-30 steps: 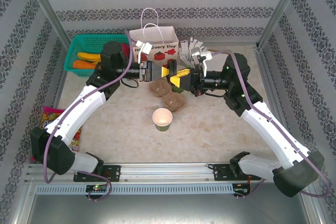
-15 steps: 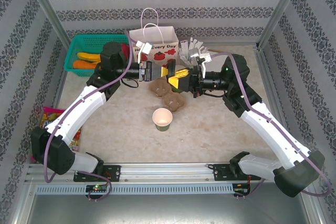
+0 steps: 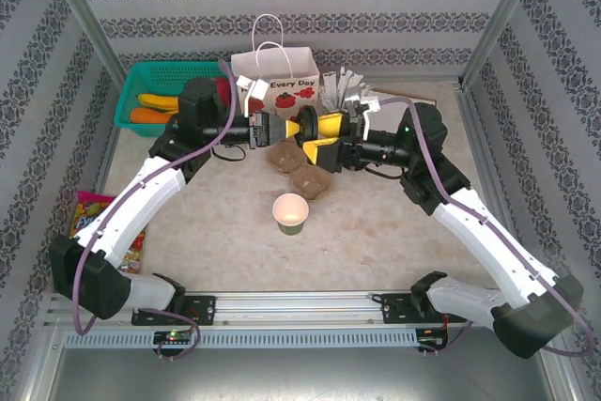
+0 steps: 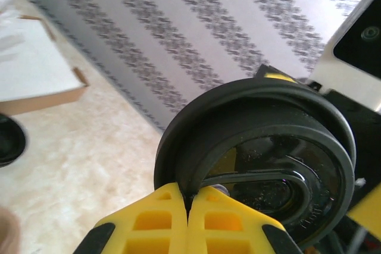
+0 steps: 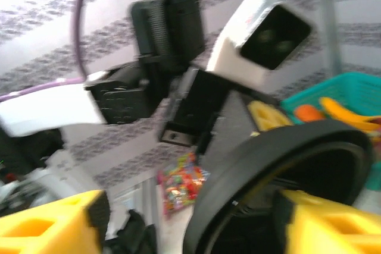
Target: Pack the takeout coffee
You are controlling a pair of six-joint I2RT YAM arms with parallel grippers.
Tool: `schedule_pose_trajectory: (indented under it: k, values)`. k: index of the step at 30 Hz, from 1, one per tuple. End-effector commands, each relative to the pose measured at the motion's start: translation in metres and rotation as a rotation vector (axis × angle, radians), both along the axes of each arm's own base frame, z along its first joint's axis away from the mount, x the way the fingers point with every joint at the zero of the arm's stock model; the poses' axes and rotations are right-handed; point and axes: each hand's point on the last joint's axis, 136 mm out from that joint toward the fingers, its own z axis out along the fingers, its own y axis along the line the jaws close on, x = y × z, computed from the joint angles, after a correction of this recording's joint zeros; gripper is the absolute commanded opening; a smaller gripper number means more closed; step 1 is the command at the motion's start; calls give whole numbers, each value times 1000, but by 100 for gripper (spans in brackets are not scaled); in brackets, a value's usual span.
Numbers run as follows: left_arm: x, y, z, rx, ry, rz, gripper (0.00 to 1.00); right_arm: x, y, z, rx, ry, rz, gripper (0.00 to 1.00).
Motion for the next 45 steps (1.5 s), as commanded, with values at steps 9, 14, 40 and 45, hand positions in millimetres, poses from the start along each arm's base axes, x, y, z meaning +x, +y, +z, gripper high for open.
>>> schedule_pose_trajectory:
  k: [9, 14, 40, 45]
  values:
    - [23, 47, -74, 364, 105, 312, 0, 63, -88, -83, -153, 292, -669, 98]
    - [2, 61, -113, 535, 211, 311, 0, 52, -101, -117, -183, 413, -730, 98]
    - [-66, 81, -184, 927, 585, 461, 0, 22, -87, -212, -209, 691, -728, 98]
    - [-58, 60, -184, 863, 582, 443, 0, 12, -56, -214, -129, 768, -550, 98]
